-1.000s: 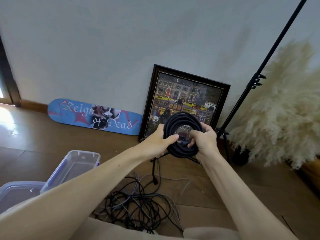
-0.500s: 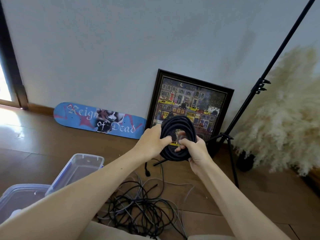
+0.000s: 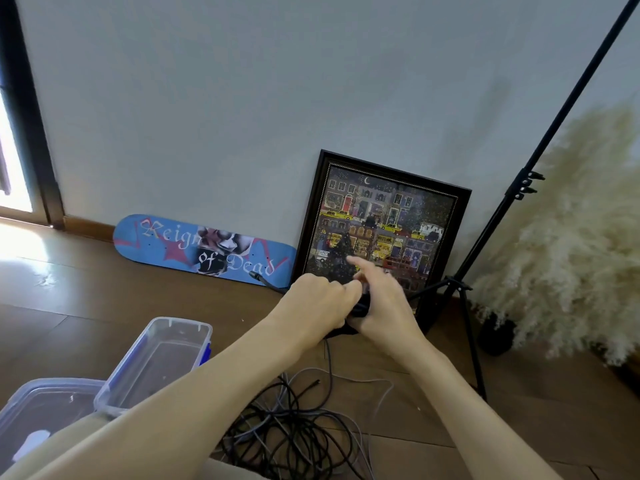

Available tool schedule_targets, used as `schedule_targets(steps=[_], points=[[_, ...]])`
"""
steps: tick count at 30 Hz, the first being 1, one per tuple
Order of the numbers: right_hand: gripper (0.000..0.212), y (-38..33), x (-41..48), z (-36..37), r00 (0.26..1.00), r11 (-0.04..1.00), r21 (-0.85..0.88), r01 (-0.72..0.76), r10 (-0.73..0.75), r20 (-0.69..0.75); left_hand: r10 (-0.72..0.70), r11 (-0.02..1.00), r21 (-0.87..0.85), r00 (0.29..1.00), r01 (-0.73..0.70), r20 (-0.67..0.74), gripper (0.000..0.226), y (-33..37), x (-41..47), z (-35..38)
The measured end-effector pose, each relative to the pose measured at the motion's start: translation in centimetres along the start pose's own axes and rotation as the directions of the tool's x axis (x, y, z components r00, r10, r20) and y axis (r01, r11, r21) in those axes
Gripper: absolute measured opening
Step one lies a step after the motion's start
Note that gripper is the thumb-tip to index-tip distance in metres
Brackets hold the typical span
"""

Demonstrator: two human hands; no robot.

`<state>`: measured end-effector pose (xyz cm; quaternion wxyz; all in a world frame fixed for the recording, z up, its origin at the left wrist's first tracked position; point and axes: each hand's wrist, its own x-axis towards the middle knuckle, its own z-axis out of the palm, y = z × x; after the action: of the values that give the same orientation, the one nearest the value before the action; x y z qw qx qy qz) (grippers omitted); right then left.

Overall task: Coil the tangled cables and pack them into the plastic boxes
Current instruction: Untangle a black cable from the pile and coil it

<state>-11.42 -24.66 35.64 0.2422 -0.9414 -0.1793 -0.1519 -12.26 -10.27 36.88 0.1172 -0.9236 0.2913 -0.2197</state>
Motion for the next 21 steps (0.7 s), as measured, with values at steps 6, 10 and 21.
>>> schedule_targets(steps=[6, 10, 21], points=[[0.031, -1.0, -0.1, -0.6, 0.978, 0.982, -0.186, -0.035, 0.071, 0.194, 0.026, 1.000, -0.015, 0.999, -0.025, 0.033, 0.028, 0.5, 0.1, 0.9], [0.024, -1.4, 0.4, -0.8, 0.984, 0.979, -0.185, -0.087, 0.114, 0.137, -0.015, 0.993, -0.119, 1.000, 0.017, 0.015, 0.021, -0.3, 0.3, 0.5], [0.007, 1.3, 0.6, -3.7, 0.907, 0.758, 0.510, -0.406, 0.403, 0.124, -0.224, 0.535, -0.841, 0.974, 0.083, -0.046, 0.034, -3.0, -0.1, 0.9]])
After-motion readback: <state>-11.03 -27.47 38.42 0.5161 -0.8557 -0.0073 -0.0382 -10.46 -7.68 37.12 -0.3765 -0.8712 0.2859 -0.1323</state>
